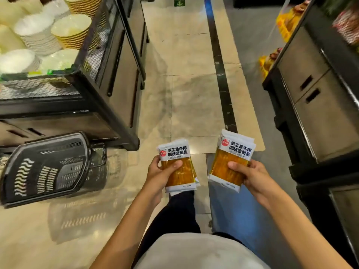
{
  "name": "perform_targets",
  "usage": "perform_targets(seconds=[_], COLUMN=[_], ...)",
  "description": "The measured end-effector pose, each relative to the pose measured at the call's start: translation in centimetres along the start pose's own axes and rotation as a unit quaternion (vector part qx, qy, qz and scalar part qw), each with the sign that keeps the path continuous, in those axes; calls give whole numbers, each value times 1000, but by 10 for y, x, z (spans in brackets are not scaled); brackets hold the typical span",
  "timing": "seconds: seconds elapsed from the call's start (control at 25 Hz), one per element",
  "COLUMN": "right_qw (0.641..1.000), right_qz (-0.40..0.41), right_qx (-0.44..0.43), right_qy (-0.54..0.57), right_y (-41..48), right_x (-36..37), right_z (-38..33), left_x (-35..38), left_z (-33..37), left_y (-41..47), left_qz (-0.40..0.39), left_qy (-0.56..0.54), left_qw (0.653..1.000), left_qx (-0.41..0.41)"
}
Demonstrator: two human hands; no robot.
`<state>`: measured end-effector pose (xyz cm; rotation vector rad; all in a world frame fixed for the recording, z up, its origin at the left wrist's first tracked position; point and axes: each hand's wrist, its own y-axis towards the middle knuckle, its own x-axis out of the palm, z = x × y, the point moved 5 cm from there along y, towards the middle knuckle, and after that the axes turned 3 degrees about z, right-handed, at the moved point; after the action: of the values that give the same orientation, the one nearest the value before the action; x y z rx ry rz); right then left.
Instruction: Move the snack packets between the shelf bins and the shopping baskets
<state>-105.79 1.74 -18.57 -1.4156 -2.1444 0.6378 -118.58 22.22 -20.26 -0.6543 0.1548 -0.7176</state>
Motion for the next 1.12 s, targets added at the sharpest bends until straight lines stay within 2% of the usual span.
perform_targets(seconds=[0.32,0.56,0.76,1.12], right_qw=[990,970,971,949], right_qz=[98,172,188,240], right_qx=[0,7,-21,-108], right_qy=[100,172,149,172], right_y=[140,238,310,403], right_x=[-52,-130,-210,-301], right_z=[-114,-183,-276,-436], left_x=[193,368,483,675], left_z=[143,185,205,292], left_y=[173,274,317,394], left_qz=[-134,-213,-219,-300], left_qy=[106,187,171,148], left_qw=[985,959,961,942], left_qx=[5,3,-6,26])
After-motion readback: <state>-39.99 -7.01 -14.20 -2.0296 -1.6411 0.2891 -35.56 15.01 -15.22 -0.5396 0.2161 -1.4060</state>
